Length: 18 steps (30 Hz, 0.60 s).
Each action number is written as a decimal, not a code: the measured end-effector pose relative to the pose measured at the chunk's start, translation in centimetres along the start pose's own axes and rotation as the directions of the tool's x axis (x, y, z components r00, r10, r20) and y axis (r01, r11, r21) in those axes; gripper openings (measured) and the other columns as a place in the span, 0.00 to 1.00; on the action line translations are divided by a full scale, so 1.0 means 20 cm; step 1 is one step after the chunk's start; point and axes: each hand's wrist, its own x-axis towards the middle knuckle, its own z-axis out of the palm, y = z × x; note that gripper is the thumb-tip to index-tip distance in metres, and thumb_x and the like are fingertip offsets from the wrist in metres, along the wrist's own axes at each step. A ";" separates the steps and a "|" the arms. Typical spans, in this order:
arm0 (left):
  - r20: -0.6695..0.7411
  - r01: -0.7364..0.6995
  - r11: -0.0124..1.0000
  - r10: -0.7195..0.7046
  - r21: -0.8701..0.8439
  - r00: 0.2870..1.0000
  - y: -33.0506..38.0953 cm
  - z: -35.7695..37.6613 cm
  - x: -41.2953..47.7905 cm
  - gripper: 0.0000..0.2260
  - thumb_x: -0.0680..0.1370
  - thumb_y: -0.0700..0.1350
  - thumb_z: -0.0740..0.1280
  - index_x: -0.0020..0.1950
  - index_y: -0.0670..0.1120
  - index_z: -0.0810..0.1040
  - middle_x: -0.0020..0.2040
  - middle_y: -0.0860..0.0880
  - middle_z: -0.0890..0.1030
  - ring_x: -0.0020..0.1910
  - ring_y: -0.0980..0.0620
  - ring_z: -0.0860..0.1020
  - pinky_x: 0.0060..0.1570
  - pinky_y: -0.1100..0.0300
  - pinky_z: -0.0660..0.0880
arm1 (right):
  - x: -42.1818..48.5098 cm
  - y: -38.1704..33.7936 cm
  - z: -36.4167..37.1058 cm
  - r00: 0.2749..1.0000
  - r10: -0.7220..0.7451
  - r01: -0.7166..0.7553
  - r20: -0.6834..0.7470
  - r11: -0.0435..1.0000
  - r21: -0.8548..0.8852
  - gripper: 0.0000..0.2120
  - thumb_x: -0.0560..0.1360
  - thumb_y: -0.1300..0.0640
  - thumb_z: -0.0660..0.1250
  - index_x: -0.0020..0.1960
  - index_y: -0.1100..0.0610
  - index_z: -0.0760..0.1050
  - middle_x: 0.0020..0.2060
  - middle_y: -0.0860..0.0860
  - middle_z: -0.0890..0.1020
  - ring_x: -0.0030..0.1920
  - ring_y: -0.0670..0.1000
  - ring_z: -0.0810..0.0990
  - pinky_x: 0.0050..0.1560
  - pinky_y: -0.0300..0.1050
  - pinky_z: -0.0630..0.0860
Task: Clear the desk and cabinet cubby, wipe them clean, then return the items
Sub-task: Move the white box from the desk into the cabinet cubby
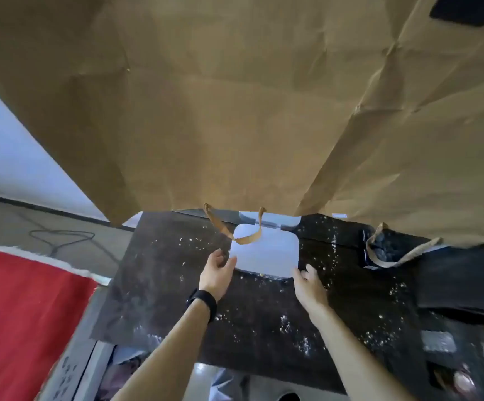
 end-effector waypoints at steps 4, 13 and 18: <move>0.072 -0.005 1.000 0.005 -0.007 0.997 -0.01 0.04 0.11 0.25 0.80 0.54 0.65 0.76 0.52 0.67 0.70 0.54 0.74 0.69 0.52 0.72 0.70 0.54 0.67 | 0.07 -0.05 0.09 0.998 0.053 -0.048 -0.043 0.992 0.117 0.23 0.82 0.47 0.56 0.75 0.54 0.67 0.71 0.52 0.74 0.68 0.57 0.73 0.65 0.50 0.70; 0.107 -0.024 0.994 0.035 -0.105 0.994 -0.06 0.10 0.02 0.20 0.77 0.56 0.68 0.64 0.48 0.70 0.57 0.53 0.77 0.54 0.56 0.76 0.53 0.60 0.69 | 0.04 0.03 0.08 0.998 0.062 -0.055 -0.017 0.960 0.275 0.21 0.82 0.47 0.60 0.74 0.43 0.67 0.71 0.47 0.73 0.69 0.53 0.73 0.70 0.56 0.71; 0.047 -0.019 0.979 0.029 -0.202 0.998 -0.07 0.17 -0.09 0.13 0.78 0.51 0.69 0.58 0.50 0.70 0.57 0.48 0.77 0.56 0.49 0.76 0.50 0.58 0.71 | 0.00 0.15 -0.01 0.996 0.090 -0.083 0.003 0.910 0.407 0.18 0.80 0.52 0.66 0.70 0.48 0.73 0.66 0.45 0.77 0.67 0.49 0.75 0.70 0.54 0.71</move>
